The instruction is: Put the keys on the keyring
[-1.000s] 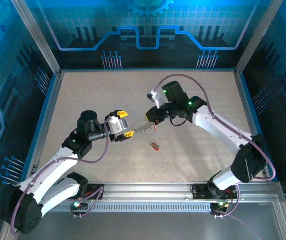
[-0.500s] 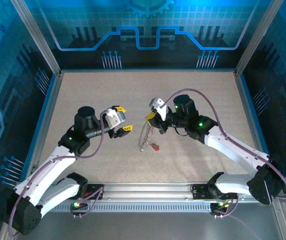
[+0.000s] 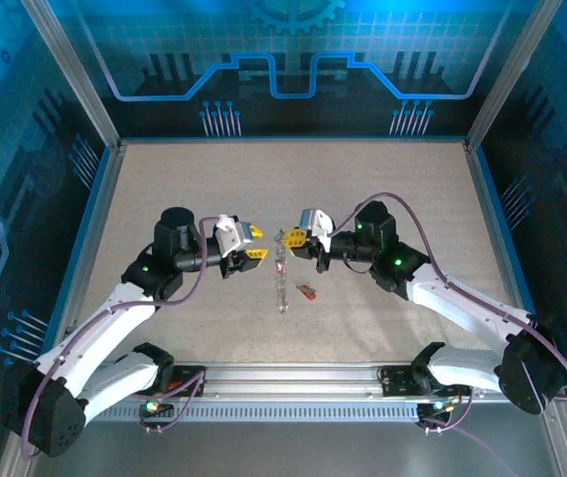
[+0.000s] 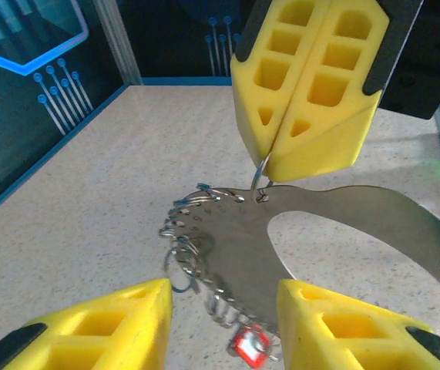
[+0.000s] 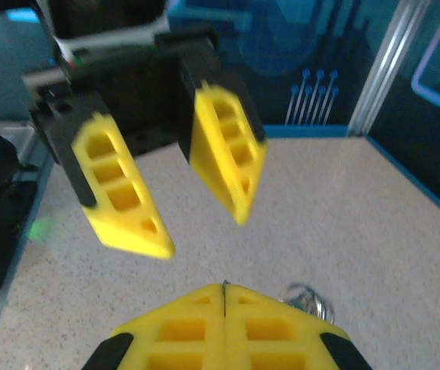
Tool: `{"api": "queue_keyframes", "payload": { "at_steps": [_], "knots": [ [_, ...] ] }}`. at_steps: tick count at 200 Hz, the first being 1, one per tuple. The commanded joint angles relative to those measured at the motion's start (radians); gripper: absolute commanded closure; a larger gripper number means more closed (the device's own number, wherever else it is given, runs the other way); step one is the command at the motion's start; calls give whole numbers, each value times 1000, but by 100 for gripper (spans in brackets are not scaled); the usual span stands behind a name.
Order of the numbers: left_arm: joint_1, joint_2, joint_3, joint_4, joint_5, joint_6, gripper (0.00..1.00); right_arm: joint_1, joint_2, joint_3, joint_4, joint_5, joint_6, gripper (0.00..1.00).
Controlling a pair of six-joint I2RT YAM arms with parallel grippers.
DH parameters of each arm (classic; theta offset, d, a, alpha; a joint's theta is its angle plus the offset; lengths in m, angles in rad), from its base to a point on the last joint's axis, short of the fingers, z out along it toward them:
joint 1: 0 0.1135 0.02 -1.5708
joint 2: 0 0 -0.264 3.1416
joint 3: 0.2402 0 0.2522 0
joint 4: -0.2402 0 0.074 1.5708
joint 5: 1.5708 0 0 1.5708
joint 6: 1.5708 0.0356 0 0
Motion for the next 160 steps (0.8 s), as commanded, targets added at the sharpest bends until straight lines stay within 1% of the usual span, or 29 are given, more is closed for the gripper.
{"api": "queue_keyframes", "payload": {
  "at_steps": [1, 29, 46, 76, 89, 124, 142, 160],
  "knots": [
    [-4, 14, 37, 31, 96, -24, 60, 16, -19, -23, 137, -64, 2, 100],
    [-4, 29, 50, 38, 152, -48, 61, 21, 3, -24, 156, -91, 14, 100],
    [-5, 30, 41, 62, 162, -60, 62, 23, 13, -15, 157, -113, 12, 100],
    [-5, 26, 39, 75, 192, -71, 65, 34, 32, 2, 126, -151, -30, 100],
    [-4, 22, 37, 90, 195, -83, 66, 38, 39, 19, 98, -147, -48, 100],
    [-5, 19, 34, 89, 225, -82, 69, 47, 60, 31, 116, -131, -59, 100],
    [-4, 20, 33, 88, 235, -78, 73, 57, 65, 29, 136, -125, -54, 100],
    [-5, 20, 35, 75, 238, -68, 73, 61, 64, 31, 135, -135, -54, 100]
  ]
}}
